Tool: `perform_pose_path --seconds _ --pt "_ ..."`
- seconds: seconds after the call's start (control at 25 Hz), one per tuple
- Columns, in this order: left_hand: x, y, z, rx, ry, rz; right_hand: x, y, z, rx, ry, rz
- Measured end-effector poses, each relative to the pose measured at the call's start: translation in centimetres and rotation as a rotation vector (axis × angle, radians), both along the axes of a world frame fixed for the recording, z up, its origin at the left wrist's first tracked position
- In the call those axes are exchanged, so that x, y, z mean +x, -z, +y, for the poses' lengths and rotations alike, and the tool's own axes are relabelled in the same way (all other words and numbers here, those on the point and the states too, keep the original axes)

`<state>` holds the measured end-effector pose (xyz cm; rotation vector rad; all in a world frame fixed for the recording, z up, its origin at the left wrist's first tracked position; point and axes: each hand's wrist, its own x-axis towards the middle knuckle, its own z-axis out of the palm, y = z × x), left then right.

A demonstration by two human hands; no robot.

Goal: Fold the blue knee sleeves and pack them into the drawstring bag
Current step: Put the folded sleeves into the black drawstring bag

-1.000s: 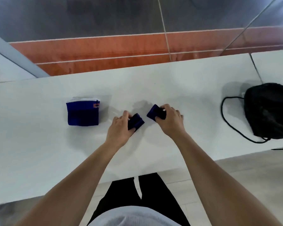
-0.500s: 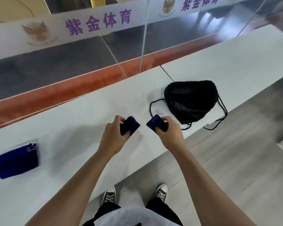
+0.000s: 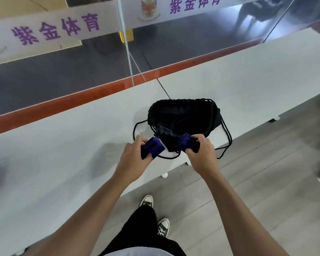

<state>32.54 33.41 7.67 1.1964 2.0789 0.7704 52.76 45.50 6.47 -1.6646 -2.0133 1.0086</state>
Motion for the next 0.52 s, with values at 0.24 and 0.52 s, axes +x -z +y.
perform_pose_path --seconds 0.24,0.52 --pt "0.6 -0.2 8.1 0.085 -0.048 0.022 -0.2 0.4 8.2 0.036 -0.121 -0.025" --pt "0.6 2.7 17.8 -0.015 -0.037 0.059 -2.4 5.2 14.9 0.045 -0.421 -0.235"
